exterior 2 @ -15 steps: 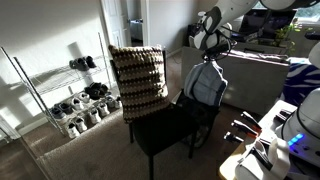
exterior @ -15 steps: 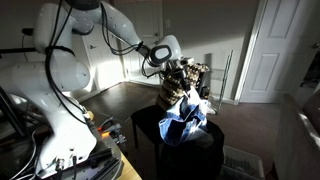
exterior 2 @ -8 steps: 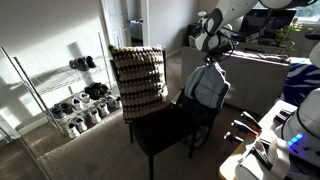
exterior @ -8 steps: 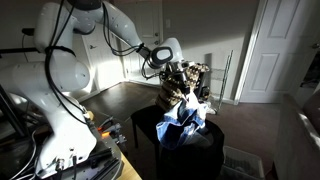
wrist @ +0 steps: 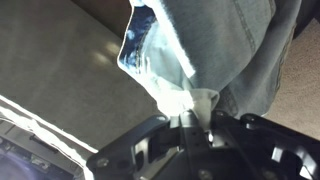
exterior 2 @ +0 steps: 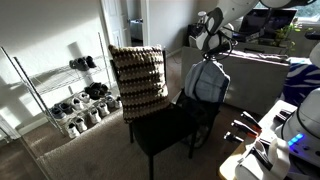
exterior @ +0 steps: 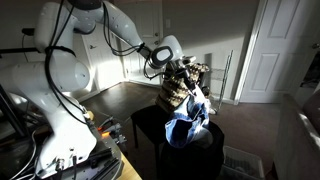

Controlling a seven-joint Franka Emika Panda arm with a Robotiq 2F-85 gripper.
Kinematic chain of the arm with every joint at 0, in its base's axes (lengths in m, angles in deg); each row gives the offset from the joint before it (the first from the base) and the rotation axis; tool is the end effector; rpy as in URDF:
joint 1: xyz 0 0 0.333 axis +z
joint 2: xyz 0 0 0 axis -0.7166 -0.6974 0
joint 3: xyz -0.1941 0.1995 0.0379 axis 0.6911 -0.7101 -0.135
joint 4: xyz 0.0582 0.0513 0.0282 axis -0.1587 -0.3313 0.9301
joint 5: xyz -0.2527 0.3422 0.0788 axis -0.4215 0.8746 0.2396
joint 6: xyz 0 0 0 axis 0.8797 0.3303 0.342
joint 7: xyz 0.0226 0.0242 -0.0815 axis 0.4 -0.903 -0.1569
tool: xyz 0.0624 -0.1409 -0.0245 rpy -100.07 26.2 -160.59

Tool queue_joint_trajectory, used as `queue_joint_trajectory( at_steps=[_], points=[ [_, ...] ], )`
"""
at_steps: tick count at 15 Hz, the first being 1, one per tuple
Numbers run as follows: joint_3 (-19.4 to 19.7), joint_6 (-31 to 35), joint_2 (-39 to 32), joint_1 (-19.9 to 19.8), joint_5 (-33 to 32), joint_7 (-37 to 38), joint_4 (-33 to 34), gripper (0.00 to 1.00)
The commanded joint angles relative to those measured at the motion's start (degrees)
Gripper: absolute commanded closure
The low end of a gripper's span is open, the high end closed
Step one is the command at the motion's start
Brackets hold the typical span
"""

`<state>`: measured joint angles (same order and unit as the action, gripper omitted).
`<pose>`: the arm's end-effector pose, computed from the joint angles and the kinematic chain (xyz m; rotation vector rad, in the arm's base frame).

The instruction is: Move the jeans to the chair on the right

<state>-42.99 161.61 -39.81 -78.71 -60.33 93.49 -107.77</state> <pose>0.5740 -0.1858 0.1732 2.5666 -0.7664 0.4276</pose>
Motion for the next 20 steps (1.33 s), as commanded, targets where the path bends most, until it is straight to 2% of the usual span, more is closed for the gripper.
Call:
queue_joint_trajectory(
  at_steps=[1, 4, 6, 17, 18, 20],
  points=[
    [0.09, 6.51, -2.99, 0.34, 0.01, 2.28, -2.19, 0.97],
    [-0.11, 8.42, -3.16, 0.18, -0.71, 3.27, -2.64, 0.97],
    [-0.39, 5.78, -0.68, -0.06, -2.12, 4.17, -1.27, 0.89],
    [-0.80, 5.71, -0.30, -0.06, -2.16, 4.23, -1.26, 0.89],
    [-0.80, 5.71, -0.30, -0.06, -2.16, 4.23, -1.26, 0.64],
    [-0.81, 5.75, -0.16, 0.01, -2.30, 4.30, -1.26, 0.57]
  ],
)
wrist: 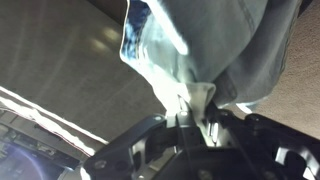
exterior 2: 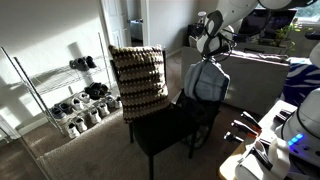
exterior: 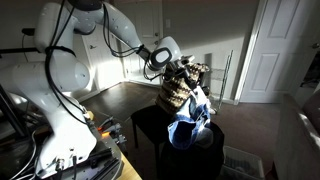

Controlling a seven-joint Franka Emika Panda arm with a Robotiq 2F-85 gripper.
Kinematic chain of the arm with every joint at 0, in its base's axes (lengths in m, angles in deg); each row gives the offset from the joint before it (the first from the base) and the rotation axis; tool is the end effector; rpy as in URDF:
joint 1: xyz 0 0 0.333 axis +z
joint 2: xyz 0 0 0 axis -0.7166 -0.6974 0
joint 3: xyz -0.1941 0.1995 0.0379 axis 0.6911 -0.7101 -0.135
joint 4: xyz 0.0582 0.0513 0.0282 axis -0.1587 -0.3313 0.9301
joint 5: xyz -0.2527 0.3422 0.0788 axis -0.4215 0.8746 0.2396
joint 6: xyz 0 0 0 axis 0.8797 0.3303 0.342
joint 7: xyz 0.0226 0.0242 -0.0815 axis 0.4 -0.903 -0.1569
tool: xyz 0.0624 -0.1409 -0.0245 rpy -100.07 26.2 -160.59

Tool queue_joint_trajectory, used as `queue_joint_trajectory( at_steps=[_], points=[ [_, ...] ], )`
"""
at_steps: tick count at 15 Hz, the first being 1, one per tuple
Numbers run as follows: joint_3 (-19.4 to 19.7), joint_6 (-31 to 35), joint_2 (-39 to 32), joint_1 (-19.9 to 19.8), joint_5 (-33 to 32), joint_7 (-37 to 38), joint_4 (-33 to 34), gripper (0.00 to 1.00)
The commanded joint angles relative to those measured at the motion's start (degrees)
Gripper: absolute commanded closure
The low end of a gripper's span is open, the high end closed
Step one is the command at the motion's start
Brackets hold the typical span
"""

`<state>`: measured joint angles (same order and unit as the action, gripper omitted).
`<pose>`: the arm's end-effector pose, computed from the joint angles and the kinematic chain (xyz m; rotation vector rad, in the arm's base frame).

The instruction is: Move the jeans to the chair on the right

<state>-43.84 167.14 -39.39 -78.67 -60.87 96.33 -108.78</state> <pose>0.5776 -0.1830 0.1730 2.5314 -0.7752 0.5323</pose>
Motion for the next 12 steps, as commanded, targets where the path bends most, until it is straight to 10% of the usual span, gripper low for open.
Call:
queue_joint_trajectory(
  at_steps=[1, 8, 12],
  points=[
    [0.06, 0.22, -0.59, -0.03, -1.80, 1.45, -0.21, 0.50],
    [0.22, 0.10, -0.51, -0.04, -1.93, 1.46, 0.01, 0.06],
    [0.76, 0.39, -0.02, 0.48, -2.15, 1.69, -0.11, 0.00]
  ],
)
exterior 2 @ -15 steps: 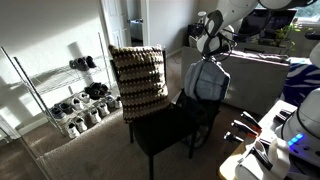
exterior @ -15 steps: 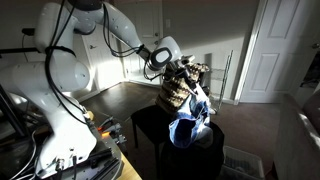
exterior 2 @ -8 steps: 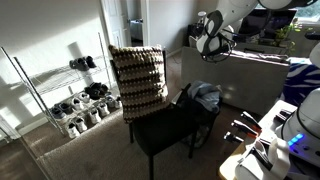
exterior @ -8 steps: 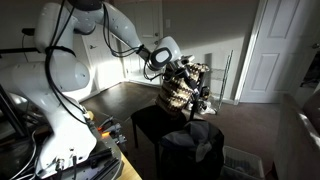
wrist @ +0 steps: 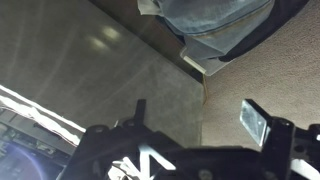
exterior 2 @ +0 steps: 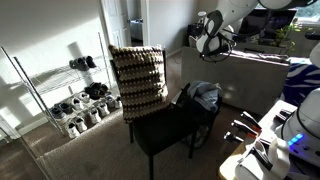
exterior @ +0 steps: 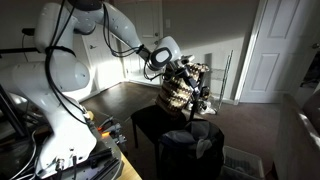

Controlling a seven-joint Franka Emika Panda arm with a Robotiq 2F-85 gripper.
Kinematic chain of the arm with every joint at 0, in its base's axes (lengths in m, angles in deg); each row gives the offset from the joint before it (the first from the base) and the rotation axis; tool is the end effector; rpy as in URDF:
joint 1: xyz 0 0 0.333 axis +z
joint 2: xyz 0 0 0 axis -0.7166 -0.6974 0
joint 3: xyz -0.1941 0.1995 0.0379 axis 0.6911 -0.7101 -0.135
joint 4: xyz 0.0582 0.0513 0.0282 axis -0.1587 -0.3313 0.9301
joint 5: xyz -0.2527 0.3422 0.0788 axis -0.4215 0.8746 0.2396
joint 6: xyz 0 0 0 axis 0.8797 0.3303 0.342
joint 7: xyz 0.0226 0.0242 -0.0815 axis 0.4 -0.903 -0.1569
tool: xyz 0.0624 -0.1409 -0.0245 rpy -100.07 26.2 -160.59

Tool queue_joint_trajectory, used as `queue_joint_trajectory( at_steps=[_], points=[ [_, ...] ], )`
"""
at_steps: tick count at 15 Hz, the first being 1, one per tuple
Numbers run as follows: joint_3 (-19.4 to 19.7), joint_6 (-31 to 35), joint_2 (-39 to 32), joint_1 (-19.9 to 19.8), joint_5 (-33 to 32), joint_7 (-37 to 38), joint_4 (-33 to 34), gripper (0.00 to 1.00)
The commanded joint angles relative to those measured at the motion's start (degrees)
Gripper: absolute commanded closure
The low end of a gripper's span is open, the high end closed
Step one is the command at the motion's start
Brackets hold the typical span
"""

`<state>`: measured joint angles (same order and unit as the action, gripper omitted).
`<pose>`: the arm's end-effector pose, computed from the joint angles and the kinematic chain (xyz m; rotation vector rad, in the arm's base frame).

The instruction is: Move the jeans to the chair on the right

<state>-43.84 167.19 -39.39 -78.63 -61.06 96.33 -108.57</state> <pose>0.5796 -0.1816 0.1743 2.5321 -0.7680 0.5370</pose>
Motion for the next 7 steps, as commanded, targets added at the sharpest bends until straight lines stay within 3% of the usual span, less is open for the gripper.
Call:
queue_joint_trajectory(
  at_steps=[1, 7],
  points=[
    [0.99, 0.19, 0.12, 0.65, -2.16, 1.74, -0.33, 0.00],
    [0.20, 0.15, -0.59, 0.02, -2.33, 1.31, -0.19, 0.00]
  ],
)
